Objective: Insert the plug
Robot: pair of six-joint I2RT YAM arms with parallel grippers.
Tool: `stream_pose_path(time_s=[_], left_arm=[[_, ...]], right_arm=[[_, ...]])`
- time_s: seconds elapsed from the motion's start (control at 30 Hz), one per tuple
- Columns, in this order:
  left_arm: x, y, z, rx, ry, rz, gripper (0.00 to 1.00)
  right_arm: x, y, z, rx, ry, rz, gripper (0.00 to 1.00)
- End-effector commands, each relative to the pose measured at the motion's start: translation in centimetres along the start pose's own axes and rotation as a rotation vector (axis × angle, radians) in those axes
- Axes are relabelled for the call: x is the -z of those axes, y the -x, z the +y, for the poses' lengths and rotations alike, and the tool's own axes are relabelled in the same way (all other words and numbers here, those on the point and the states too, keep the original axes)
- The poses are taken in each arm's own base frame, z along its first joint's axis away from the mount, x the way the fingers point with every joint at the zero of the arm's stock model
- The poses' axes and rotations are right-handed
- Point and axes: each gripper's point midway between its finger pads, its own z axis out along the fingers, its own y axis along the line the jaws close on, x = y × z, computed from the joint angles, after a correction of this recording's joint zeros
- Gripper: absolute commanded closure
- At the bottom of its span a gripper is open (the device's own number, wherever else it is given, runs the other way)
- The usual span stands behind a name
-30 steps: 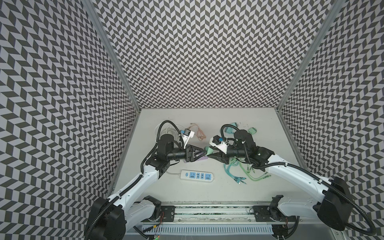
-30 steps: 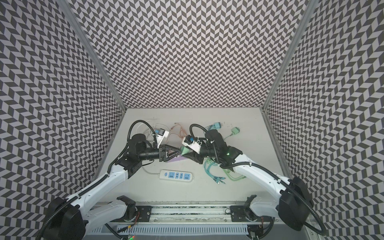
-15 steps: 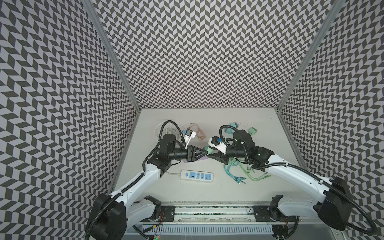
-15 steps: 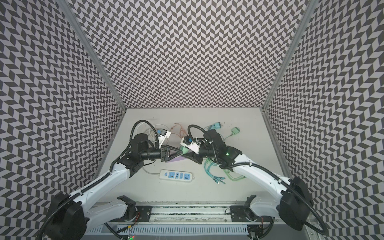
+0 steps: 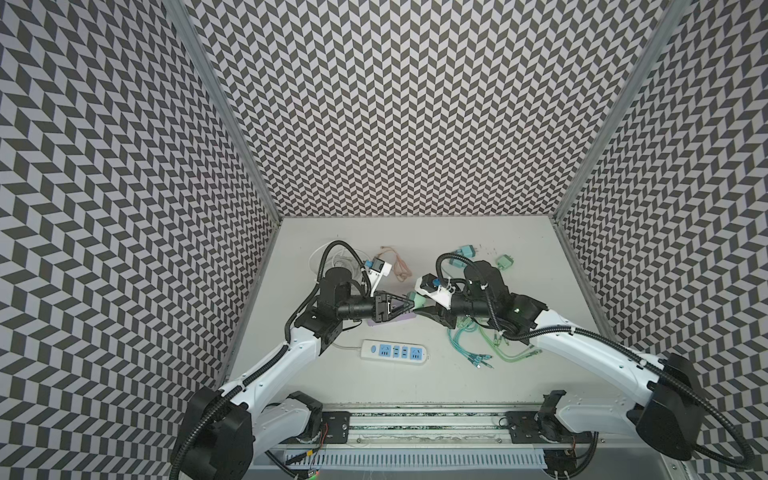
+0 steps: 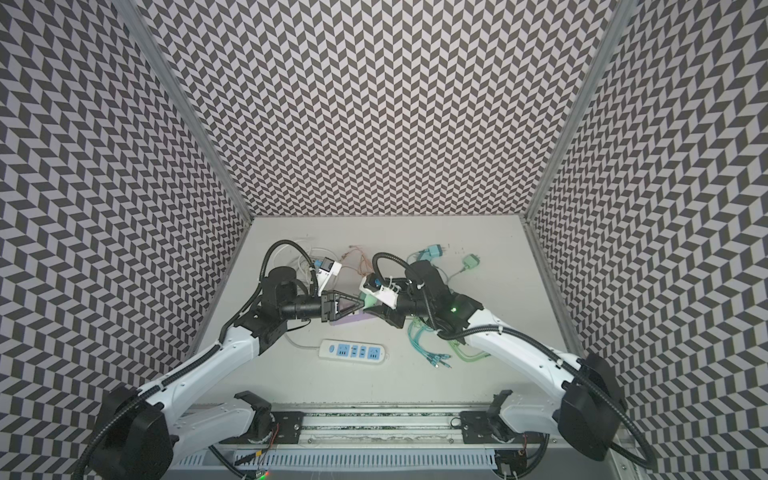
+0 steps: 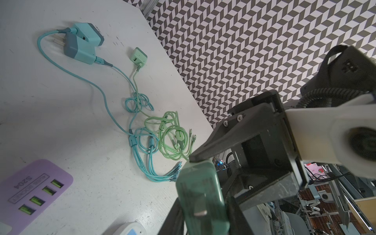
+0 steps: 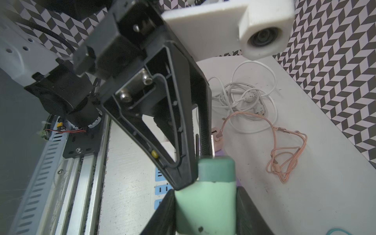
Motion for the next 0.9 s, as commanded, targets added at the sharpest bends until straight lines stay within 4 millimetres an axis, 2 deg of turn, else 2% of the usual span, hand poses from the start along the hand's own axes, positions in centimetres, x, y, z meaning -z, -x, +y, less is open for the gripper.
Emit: stream_pose_path(time_s=[0.0, 0.17, 0.37, 0.43, 0.53, 0.73, 0.87], left_arm=[[0.0, 1.0, -1.4, -0.077, -0.029, -0.016, 0.9], [0.3, 1.2, -1.3, -0.085, -0.014, -0.036, 1.0], [0.5, 1.2, -1.4, -0.087, -0.003, -0.054, 1.0], [0.7, 1.4, -1.4, -0.089, 0.002, -0.063, 1.0], [0.9, 1.8, -1.7, -0.096, 0.003, -0.076, 1.0], [1.3, 2.5, -1.8, -0.104, 0.015, -0.104, 1.0], [1.6, 3.1, -1.9, -0.112, 0.019, -0.131, 1.0]], right_arm=[[1.4, 3.3, -0.2, 0.033, -0.022, -0.096, 0.59], [2.3, 4.0, -0.3, -0.005, -0.045, -0.117, 0.53], [3.3, 4.6, -0.6, -0.063, -0.081, -0.147, 0.45], [3.6, 4.7, -0.8, -0.078, -0.098, -0.149, 0.38], [3.9, 4.9, -1.3, -0.109, -0.123, -0.155, 0.33], [4.9, 6.0, -2.4, -0.228, -0.185, -0.213, 0.29], [5.2, 6.6, -2.1, -0.323, -0.158, -0.263, 0.31]])
